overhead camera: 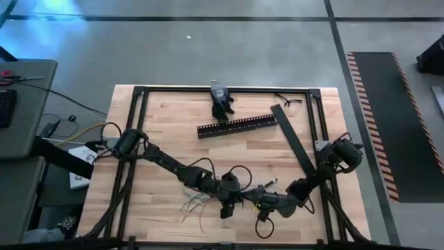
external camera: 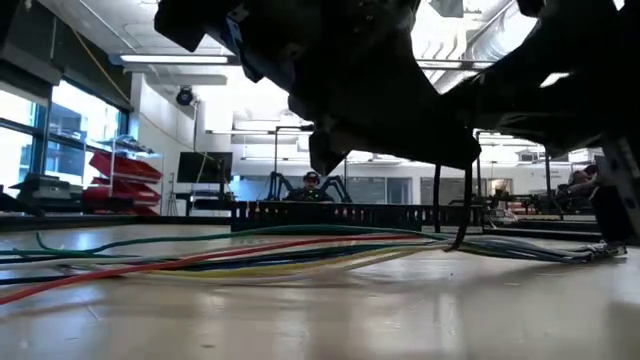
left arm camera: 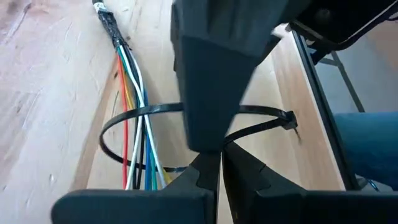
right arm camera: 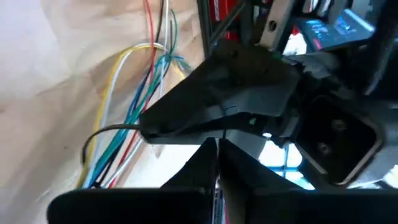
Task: Ziptie cables
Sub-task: Wrap the colored loose cables with the black zip tie
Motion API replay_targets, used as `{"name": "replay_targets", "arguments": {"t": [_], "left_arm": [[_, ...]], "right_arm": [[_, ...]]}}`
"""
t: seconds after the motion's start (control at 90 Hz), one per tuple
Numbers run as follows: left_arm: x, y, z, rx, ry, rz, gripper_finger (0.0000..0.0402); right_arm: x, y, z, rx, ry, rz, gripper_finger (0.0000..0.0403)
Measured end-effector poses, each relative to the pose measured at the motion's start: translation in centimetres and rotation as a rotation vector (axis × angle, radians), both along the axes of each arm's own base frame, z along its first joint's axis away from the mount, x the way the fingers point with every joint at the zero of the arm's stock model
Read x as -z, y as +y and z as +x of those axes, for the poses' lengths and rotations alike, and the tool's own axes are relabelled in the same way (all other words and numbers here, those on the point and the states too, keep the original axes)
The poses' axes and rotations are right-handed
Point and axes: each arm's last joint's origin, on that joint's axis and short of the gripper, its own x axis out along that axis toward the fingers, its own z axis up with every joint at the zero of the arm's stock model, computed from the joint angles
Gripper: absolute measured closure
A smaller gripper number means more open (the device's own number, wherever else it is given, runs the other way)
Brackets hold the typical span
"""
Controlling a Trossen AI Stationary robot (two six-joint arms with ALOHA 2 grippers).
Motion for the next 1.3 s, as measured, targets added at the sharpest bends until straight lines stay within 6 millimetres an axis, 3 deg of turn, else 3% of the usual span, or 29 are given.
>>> {"name": "replay_targets", "arguments": {"t": [0.289, 0.722, 1.111, 1.3], "left_arm": [[0.0, 0.0, 0.0, -0.005, -0.005, -0.001, 0.0402], [0.0, -0.1, 0.0, 0.001, -0.003, -0.003, 0.0402], [0.0, -0.3, -0.1, 0.003, 0.0, -0.01, 0.0402], [0.0, -0.3, -0.1, 0.004, 0.0, -0.01, 0.0402]], "right_arm": [[0.5, -1.2, 0.6, 0.076, 0.021, 0.076, 0.0392], [-0.2, -1.1, 0.8, 0.103, -0.045, 0.101, 0.0275], [0.0, -1.5, 1.0, 0.14, -0.047, 0.18, 0.0276], [0.2, -1.5, 0.9, 0.136, -0.028, 0.172, 0.0316]]}}
